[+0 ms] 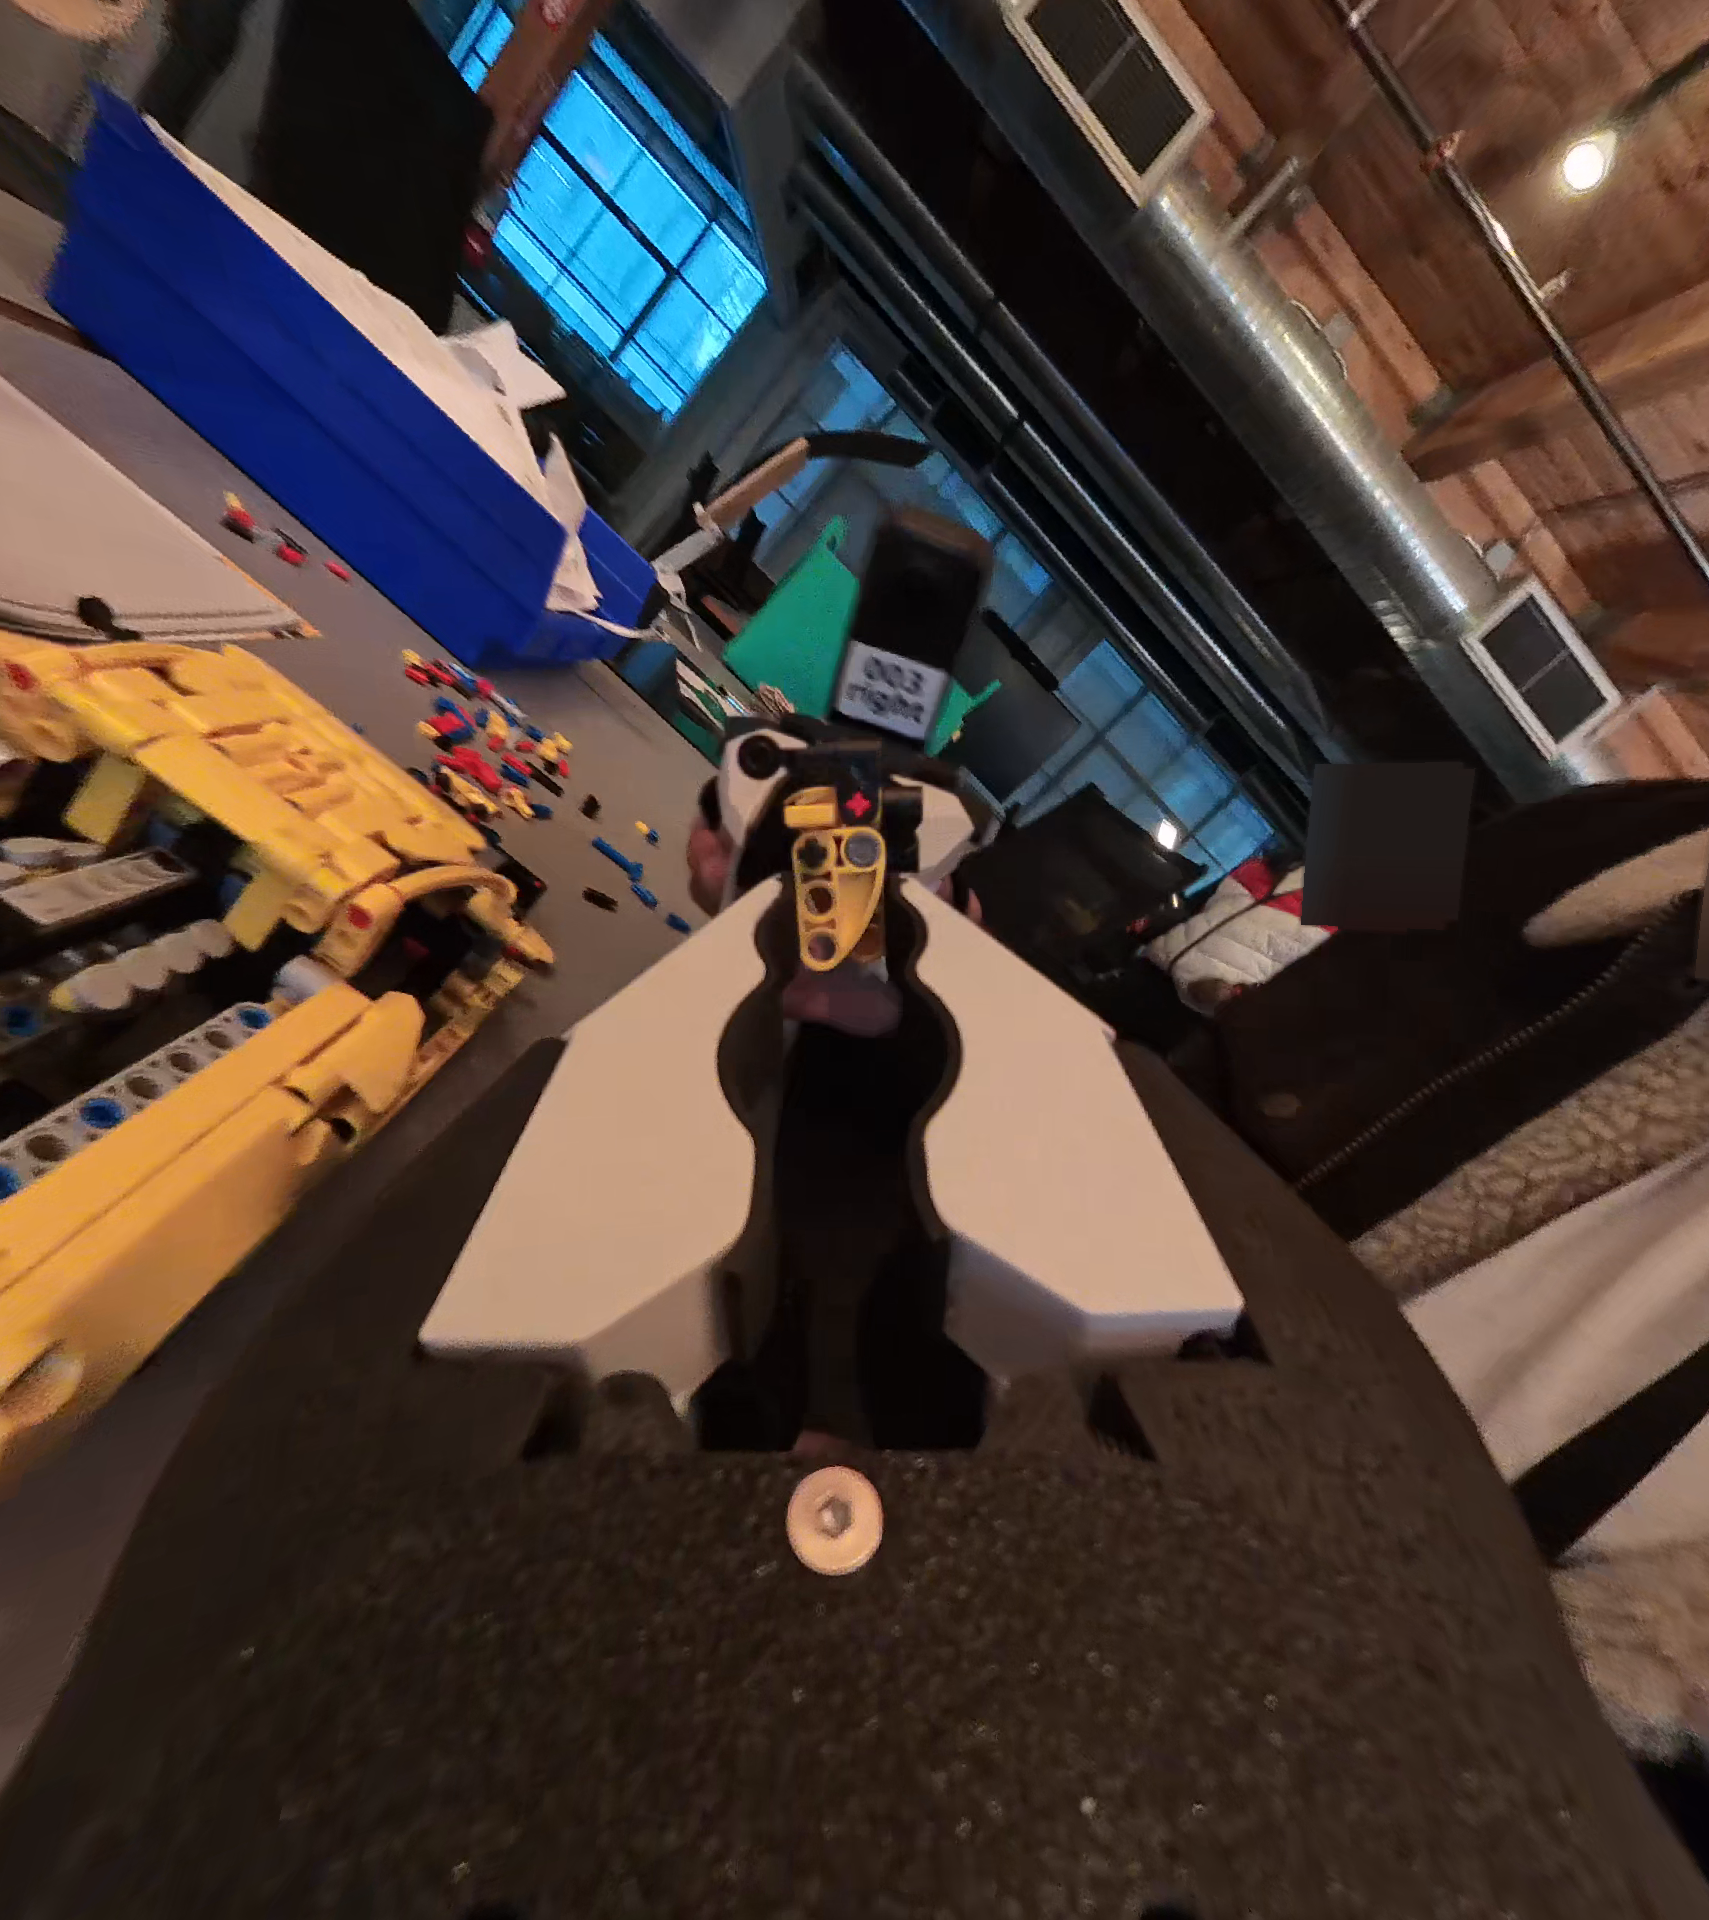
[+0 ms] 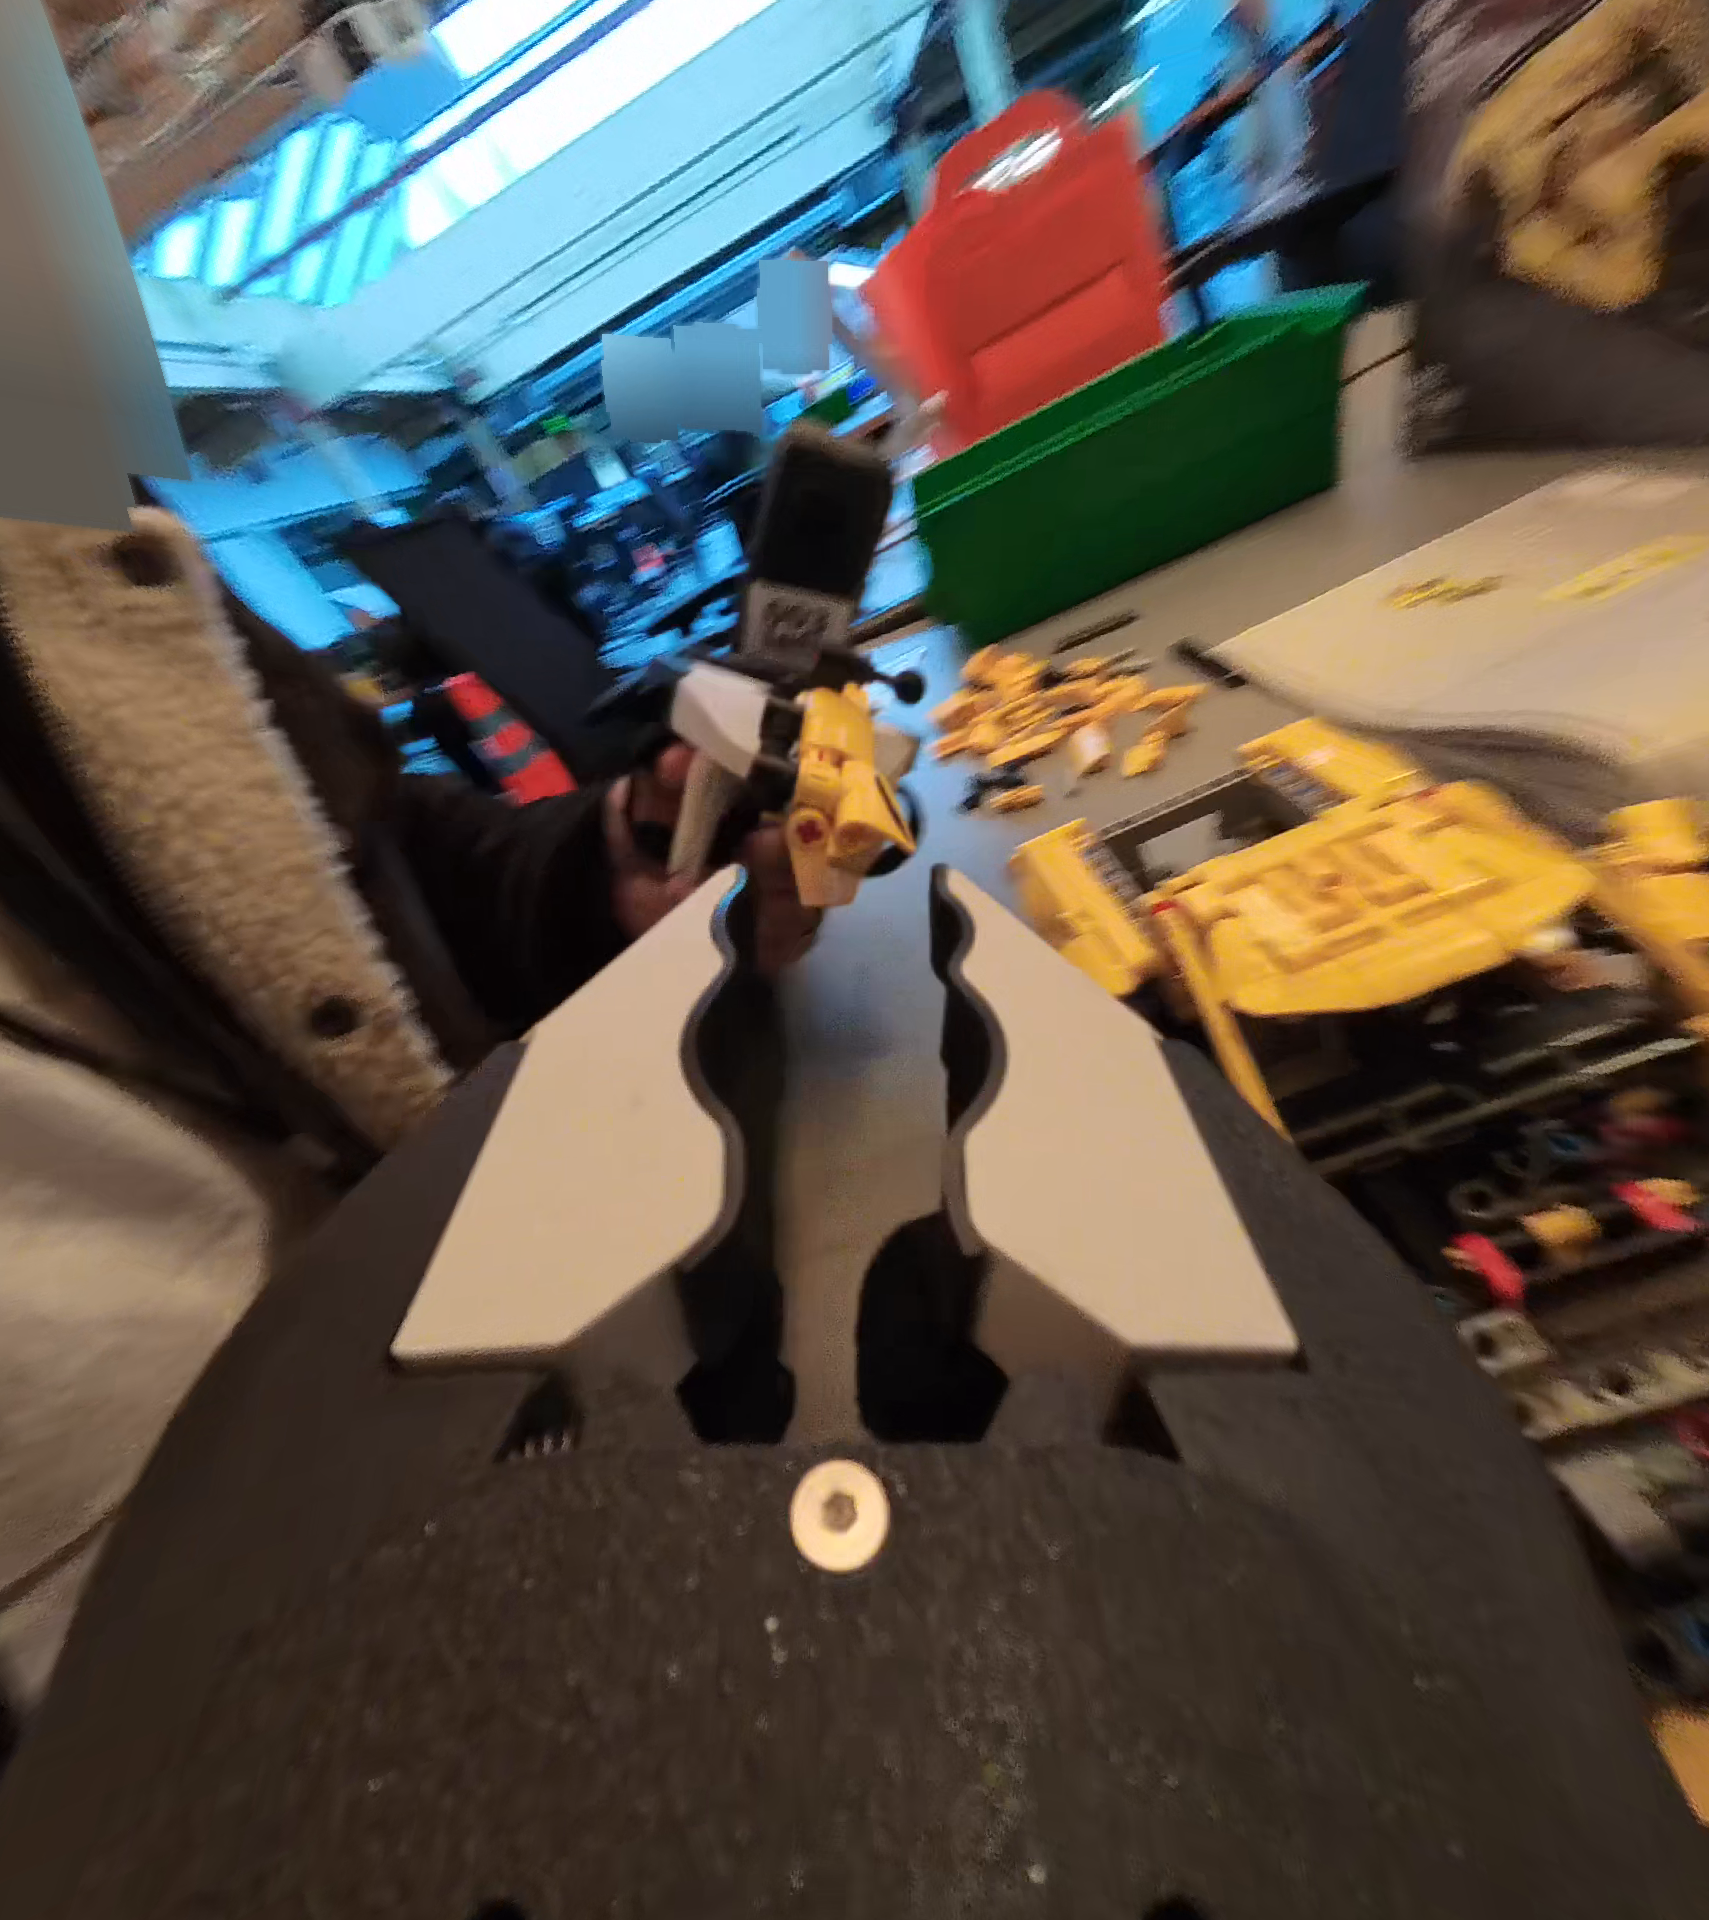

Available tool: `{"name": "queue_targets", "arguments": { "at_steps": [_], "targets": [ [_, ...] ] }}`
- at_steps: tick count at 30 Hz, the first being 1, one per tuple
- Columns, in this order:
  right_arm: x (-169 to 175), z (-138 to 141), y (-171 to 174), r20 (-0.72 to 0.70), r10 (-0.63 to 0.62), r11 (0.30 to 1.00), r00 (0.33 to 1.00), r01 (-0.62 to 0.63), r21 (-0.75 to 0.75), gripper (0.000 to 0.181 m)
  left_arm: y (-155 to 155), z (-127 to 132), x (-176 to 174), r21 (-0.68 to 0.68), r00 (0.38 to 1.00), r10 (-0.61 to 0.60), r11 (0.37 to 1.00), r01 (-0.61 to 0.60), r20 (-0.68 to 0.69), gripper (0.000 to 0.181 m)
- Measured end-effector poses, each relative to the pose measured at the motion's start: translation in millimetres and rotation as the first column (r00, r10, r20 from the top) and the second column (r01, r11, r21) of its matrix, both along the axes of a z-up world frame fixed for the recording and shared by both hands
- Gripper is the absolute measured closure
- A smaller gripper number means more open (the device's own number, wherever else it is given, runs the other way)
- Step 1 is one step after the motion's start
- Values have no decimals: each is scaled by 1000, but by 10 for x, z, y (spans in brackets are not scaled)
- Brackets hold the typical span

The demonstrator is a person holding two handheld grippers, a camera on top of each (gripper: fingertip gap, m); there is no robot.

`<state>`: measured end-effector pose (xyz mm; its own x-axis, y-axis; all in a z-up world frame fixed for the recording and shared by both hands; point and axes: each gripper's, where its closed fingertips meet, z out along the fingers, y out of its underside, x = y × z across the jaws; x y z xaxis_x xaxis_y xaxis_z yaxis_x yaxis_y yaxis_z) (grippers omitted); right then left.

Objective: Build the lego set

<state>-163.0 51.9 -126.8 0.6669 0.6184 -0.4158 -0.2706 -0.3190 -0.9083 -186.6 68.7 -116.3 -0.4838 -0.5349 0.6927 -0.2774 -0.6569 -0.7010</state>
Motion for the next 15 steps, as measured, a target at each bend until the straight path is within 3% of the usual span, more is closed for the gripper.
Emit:
{"name": "queue_targets", "arguments": {
  "at_steps": [2, 7, 15],
  "targets": [
    [51, 79, 9, 124, -138, 985, 983, 124, 119, 149, 72, -6, 9, -46, 1000, 17, 999, -17, -9, 165],
    [1, 116, 38, 421, -295, 945, 858, 196, 262, 155, 60, -18, 1, -132, 999, -37, 991, 34, -25, 166],
    [13, 13, 29, 651, -186, 971, 736, 37, 235, 143, -15, -123, -7, -198, 987, -135, 974, 115, -89, 166]
  ]
}}
